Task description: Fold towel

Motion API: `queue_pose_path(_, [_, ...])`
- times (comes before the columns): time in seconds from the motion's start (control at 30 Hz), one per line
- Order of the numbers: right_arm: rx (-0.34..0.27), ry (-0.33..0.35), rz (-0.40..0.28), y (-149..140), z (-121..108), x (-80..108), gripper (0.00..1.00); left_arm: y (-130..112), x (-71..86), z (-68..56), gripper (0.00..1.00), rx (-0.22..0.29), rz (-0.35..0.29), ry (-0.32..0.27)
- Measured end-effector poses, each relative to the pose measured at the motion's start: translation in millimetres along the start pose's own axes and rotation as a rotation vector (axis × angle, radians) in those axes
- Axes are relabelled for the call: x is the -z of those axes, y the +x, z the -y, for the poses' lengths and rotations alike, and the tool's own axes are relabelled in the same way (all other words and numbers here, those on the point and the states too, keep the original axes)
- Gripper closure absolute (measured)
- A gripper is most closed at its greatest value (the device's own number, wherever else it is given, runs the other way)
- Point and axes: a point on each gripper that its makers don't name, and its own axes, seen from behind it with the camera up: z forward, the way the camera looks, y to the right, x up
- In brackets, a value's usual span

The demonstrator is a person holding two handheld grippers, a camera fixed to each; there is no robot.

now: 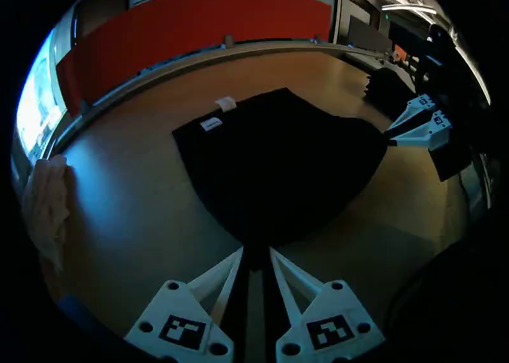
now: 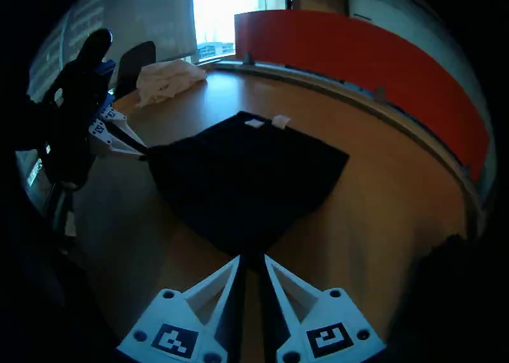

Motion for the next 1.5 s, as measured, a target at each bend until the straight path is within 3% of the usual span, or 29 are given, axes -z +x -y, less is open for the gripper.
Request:
queue_pose_path(0.37, [-0.006,-0.014,-0.090,44.1,-0.8,38.3,0.88,28.5,40.7,1.1,0.87,-0.001,-0.017,0.019])
queue_pose_path(0.8, [-0.031,-0.028,-0.150,73.6,2.8,83.3,0.88,48.2,82.8,-12.4,0.87,0.013,-0.035,0.008])
queue_pose_path(1.2, [-0.047,-0.015,-0.161,82.7,15.5,109.8,0.88,51.4,104.5,-21.8,0.87,0.018,-0.032,-0.002])
queue_pose_path(1.5, [-0.050,-0.016,-0.148,77.4,14.9,112.2,0.88,49.0,107.2,-29.6,0.87,0.041,-0.023,-0.017])
